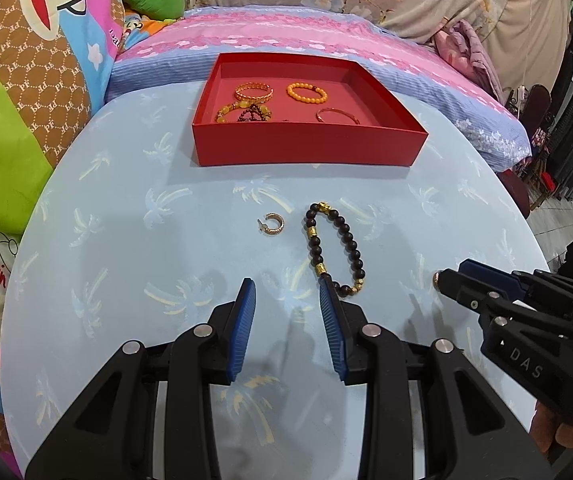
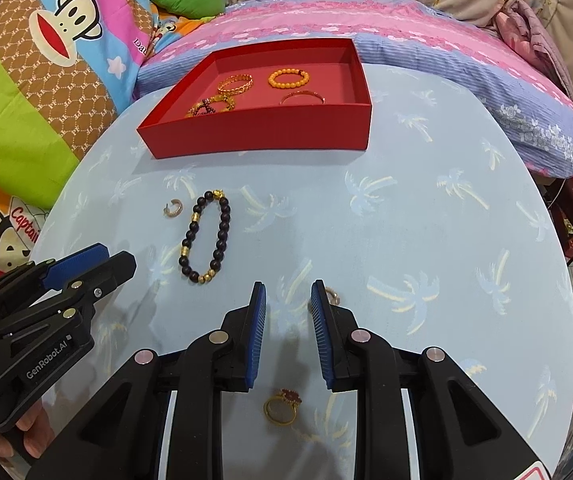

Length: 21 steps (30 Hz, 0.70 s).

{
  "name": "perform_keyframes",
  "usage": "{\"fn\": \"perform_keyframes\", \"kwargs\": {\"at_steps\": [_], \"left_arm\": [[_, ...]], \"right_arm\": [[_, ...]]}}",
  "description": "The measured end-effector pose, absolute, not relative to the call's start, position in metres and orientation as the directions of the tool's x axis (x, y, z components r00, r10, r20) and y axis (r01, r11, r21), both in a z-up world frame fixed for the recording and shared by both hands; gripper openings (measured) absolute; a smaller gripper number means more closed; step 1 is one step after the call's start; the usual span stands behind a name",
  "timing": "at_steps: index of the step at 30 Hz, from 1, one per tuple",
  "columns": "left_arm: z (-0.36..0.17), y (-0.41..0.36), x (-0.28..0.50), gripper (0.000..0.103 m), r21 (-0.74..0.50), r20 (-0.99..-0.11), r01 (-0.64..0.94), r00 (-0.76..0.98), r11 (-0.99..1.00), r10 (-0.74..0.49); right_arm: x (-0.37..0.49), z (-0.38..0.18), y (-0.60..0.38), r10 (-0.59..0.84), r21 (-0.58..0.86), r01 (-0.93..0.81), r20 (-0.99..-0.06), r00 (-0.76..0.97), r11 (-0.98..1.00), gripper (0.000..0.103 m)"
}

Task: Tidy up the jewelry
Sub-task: 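Lower the left tool onto the black gold-beaded bracelet and close it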

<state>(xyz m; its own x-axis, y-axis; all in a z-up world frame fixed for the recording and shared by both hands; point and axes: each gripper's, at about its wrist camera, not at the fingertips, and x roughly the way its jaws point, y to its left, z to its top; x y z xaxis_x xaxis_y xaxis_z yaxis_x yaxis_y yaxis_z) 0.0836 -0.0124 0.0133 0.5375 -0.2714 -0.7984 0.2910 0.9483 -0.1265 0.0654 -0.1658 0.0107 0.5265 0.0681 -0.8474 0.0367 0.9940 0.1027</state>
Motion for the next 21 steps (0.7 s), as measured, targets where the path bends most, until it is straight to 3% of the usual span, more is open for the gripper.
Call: {"fn": "perform_keyframes", "kwargs": {"at_steps": [21], "left_arm": [[0.006, -0.029, 0.092, 0.032, -0.138, -0.812, 0.287, 0.516, 0.948, -0.274]], "right_arm": [[0.054, 0.0, -0.176, 0.07, 0.121, 0.069, -0.86, 0.506, 0.99, 0.024]]}}
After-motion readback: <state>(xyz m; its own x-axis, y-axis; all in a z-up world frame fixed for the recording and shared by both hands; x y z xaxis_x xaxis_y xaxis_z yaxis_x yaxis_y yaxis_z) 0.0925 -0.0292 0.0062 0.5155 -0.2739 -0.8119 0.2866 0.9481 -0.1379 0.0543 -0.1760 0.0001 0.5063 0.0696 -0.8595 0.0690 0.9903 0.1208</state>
